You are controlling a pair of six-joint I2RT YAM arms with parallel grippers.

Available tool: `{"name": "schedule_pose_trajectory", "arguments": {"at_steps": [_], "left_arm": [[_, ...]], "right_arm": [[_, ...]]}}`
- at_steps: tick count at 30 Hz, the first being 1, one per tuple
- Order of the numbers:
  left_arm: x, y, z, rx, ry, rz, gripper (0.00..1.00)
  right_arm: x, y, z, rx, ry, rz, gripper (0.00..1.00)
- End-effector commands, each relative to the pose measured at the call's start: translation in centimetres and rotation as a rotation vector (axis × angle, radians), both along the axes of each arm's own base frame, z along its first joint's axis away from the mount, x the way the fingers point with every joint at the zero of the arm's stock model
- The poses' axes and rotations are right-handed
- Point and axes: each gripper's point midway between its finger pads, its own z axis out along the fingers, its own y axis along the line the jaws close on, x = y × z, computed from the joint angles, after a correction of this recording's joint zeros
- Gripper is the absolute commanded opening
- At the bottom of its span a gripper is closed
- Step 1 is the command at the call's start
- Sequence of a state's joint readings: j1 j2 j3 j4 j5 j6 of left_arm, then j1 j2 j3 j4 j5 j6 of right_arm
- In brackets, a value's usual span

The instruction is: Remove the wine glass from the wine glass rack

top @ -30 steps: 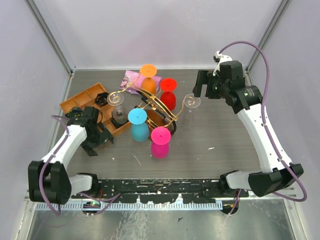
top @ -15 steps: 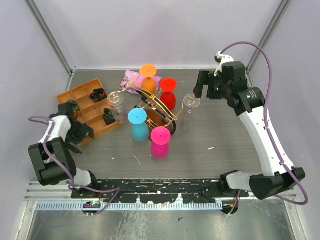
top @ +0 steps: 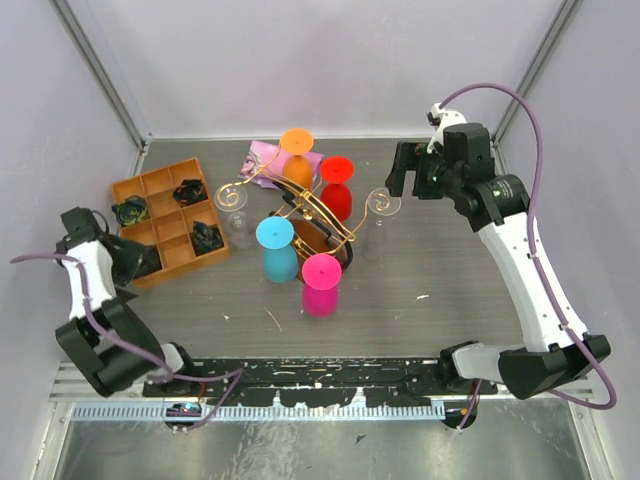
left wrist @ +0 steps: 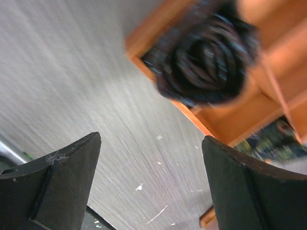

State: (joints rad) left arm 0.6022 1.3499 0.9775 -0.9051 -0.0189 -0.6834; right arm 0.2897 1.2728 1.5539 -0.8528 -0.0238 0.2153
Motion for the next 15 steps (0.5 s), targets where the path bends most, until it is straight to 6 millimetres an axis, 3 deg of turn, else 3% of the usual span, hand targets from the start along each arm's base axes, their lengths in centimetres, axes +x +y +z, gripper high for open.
{"name": "schedule_pose_trajectory", "arguments": {"at_steps": [1,5,11,15], "left_arm": [[3.8,-4.0,4.6,0.037,-0.223,-0.142,0.93],[6.8,-7.5,6.1,0.072,-0.243,-0.279,0.94],[9.4,-10.0,1.6,0.020,-0.057,-0.346,0.96],[9.9,-9.5,-1.0,0.040,0.091,-0.393,0.99]], "right_arm": [[0.8,0.3,1.4,0.013,-0.056,0.014,1.00],[0.9,0.9,1.1,0.035,-0.039,0.032,1.00],[1.1,0.4,1.7,0.016,-0.061,0.010,1.00],[1.0,0.3,2.4,0.014,-0.081,0.010,1.00]]}}
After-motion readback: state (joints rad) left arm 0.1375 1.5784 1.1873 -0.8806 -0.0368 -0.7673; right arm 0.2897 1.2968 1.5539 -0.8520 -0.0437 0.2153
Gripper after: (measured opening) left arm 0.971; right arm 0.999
